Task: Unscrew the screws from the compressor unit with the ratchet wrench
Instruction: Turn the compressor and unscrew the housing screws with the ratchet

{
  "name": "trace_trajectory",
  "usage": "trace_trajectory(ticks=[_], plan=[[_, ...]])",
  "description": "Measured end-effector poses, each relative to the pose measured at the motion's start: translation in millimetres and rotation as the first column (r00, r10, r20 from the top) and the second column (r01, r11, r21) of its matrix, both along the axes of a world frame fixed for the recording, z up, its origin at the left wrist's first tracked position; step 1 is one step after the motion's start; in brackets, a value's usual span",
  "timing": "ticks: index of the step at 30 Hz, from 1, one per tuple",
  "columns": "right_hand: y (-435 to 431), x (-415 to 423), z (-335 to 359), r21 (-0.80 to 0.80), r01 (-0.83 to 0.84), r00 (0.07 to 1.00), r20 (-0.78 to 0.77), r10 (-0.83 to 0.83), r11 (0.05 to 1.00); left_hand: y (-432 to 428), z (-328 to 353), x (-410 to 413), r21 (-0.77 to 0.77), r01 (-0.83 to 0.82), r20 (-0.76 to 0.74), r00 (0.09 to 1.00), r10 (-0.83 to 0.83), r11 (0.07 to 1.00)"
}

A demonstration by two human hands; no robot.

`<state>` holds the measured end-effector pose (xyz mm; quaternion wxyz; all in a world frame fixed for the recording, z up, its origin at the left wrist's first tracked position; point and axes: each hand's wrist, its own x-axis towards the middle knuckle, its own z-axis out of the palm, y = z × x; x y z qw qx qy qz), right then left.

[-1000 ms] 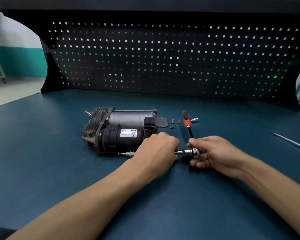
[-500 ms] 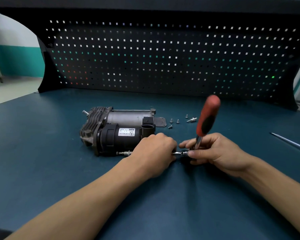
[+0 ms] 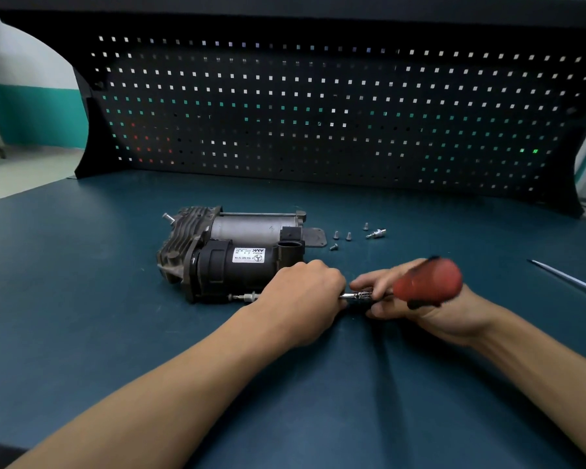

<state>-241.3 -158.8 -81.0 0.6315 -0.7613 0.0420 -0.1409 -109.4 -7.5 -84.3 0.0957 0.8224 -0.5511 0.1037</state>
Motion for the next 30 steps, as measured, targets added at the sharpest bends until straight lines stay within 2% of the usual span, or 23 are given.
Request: trace_trajectory(ticks=[9, 11, 14, 17, 24, 30], plan=[[0.0, 2.5, -1.2, 0.001, -0.015, 1.0, 0.005, 0.015, 1.0, 0.4, 3.4, -0.4, -0.023, -0.006, -0.089, 0.996, 0.004, 1.0], [-0.3, 3.1, -3.4, 0.06, -0.007, 1.0, 0.004, 0.007, 0.998, 0.0, 4.2, -1.0, -0.015, -0.011, -0.099, 0.995, 0.01, 1.0], [-2.3, 6.4, -4.4, 0.216, 0.018, 0.996, -0.089, 0.001, 0.976, -0.3, 5.5, -2.0, -0.015, -0.02, -0.123, 0.992, 0.018, 1.0], [-5.0, 10.4, -4.4, 0.275, 0.061, 0.989, -0.149, -0.02, 0.959, -0.8, 5.3, -2.6, -0.012, -0.022, -0.142, 0.99, 0.02, 1.0], [-4.6, 13.8, -4.2, 0.293, 0.135, 0.974, -0.214, -0.072, 0.946, 0.4, 5.5, -3.9, -0.008, -0.023, -0.137, 0.99, 0.022, 1.0], [-5.0, 14.1, -3.0, 0.387, 0.182, 0.965, -0.249, -0.087, 0.904, 2.2, 10.6, -5.5, -0.021, -0.026, -0.142, 0.99, 0.023, 0.999]])
